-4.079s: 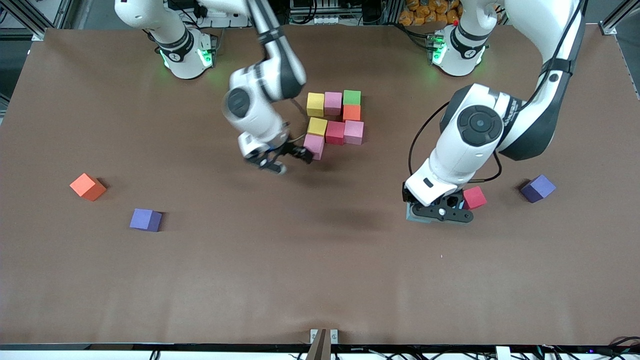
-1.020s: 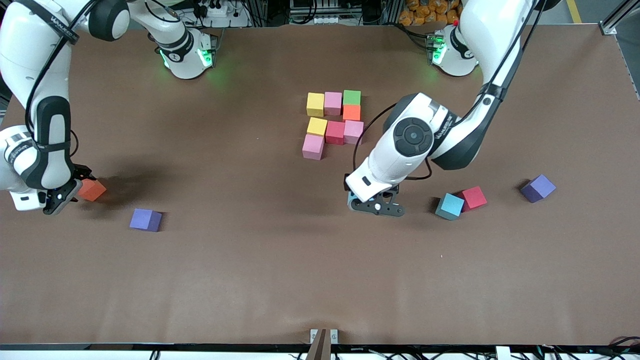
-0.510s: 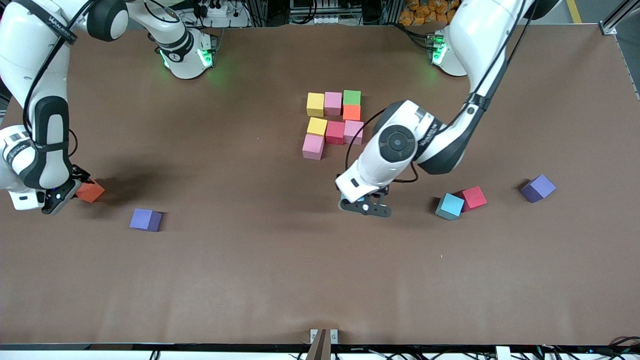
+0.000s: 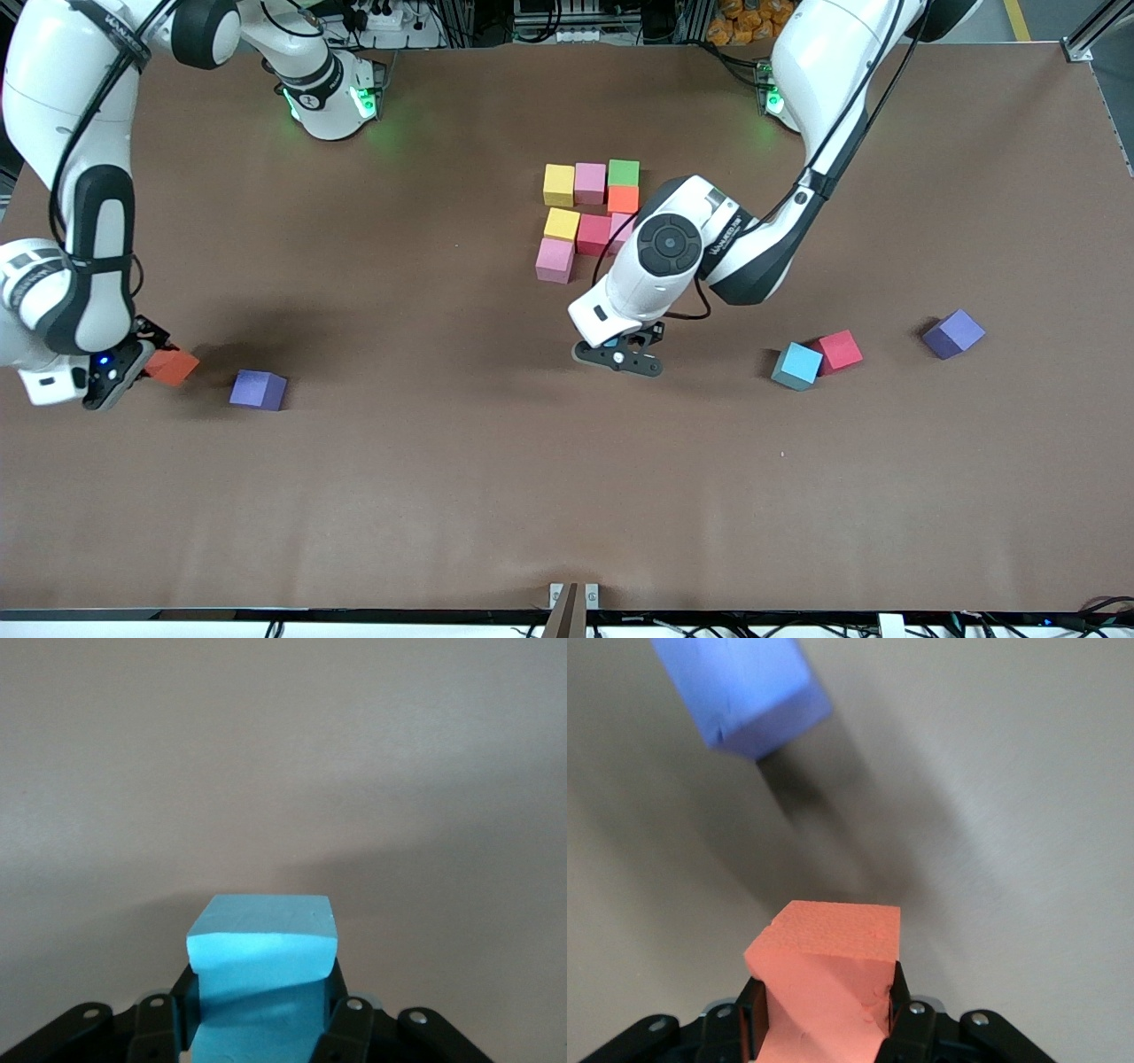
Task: Form number 2 with 11 blocks
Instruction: 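Carry the cyan cube with the left gripper while the right gripper holds orange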
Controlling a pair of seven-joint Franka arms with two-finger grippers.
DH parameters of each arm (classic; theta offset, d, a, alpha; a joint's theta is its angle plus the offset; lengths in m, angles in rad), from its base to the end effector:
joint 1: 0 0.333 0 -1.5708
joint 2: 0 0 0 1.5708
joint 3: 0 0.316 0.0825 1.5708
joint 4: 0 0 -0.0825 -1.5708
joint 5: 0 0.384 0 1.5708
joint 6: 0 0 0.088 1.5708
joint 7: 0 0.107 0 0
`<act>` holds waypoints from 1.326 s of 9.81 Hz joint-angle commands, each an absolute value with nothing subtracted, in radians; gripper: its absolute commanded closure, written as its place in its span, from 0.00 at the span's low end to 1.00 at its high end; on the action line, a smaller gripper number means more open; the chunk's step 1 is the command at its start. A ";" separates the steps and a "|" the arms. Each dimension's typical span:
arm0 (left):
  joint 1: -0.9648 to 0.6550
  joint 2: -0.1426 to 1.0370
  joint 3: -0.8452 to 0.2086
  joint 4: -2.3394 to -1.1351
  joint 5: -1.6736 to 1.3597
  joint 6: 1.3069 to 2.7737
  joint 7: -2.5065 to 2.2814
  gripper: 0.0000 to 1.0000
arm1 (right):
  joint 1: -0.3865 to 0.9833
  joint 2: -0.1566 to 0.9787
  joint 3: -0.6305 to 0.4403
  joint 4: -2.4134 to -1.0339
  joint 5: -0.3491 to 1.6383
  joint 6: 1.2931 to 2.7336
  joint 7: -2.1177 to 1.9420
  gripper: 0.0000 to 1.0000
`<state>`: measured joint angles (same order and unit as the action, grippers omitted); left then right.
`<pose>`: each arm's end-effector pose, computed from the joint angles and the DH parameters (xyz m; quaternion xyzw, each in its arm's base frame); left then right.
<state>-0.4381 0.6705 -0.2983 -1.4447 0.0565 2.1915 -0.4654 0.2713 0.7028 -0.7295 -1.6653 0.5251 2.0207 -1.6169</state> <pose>0.5685 -0.4558 0.3169 0.9898 -0.1146 0.0057 0.0843 0.6262 -0.2136 0.2636 -0.8810 -0.4682 0.0355 0.0576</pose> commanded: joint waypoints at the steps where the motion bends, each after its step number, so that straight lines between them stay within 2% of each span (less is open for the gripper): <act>1: -0.469 0.698 -0.290 -1.422 0.078 2.235 -0.480 1.00 | 0.271 0.684 -0.738 -1.567 0.520 1.909 -1.553 0.95; 4: -0.469 0.704 -0.290 -1.420 0.077 2.258 -0.480 1.00 | 0.308 0.674 -0.749 -1.461 0.511 1.717 -1.387 0.95; 5: -0.469 0.704 -0.290 -1.420 0.078 2.270 -0.480 1.00 | 0.334 0.652 -0.758 -1.457 0.509 1.694 -1.337 0.95; 8: -0.483 0.724 -0.290 -1.422 0.080 2.305 -0.480 1.00 | 0.359 0.594 -0.761 -1.456 0.509 1.687 -1.171 0.95; 13: -0.477 0.715 -0.290 -1.424 0.081 2.306 -0.502 1.00 | 0.383 0.588 -0.761 -1.451 0.522 1.660 -0.992 0.95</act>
